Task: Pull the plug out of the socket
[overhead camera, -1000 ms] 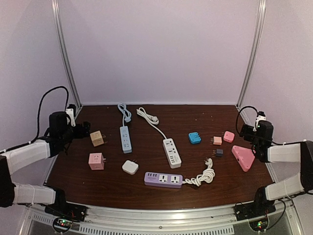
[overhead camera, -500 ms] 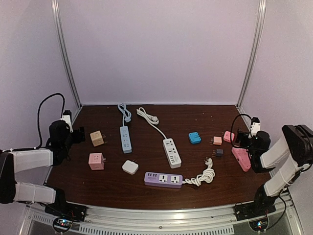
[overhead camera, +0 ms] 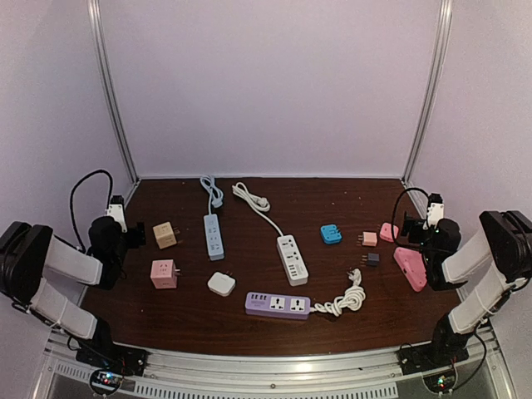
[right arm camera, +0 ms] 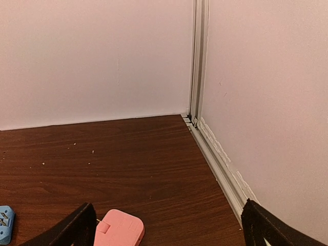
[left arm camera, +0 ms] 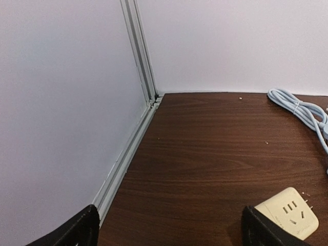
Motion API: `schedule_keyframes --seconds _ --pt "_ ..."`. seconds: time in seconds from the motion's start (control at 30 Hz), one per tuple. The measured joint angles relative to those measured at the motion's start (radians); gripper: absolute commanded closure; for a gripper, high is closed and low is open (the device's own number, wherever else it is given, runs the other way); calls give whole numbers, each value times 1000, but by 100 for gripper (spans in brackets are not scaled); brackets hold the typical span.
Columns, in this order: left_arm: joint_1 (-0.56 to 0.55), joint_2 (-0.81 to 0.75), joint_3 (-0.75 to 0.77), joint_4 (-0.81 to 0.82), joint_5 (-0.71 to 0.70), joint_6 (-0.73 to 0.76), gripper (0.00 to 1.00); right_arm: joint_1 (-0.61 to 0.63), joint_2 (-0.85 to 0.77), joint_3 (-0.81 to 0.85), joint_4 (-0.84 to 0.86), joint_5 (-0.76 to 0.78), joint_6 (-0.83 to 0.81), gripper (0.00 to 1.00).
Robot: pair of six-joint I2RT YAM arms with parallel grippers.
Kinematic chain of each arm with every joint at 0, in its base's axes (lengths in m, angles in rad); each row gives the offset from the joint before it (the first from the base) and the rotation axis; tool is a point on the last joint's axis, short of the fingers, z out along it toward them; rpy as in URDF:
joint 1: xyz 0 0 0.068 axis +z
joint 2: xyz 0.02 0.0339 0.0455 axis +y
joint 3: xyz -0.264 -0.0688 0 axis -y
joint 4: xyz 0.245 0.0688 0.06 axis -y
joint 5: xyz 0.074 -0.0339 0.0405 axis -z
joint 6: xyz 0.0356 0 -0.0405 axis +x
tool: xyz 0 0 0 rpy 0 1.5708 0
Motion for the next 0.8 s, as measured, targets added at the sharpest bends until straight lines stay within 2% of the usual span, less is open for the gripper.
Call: schedule_keyframes --seconds 0.2,0.8 --pt "0 147 -33 224 21 21 2 0 0 6 -12 -1 -3 0" --pt "0 163 29 217 68 61 2 0 0 18 -36 -23 -6 0"
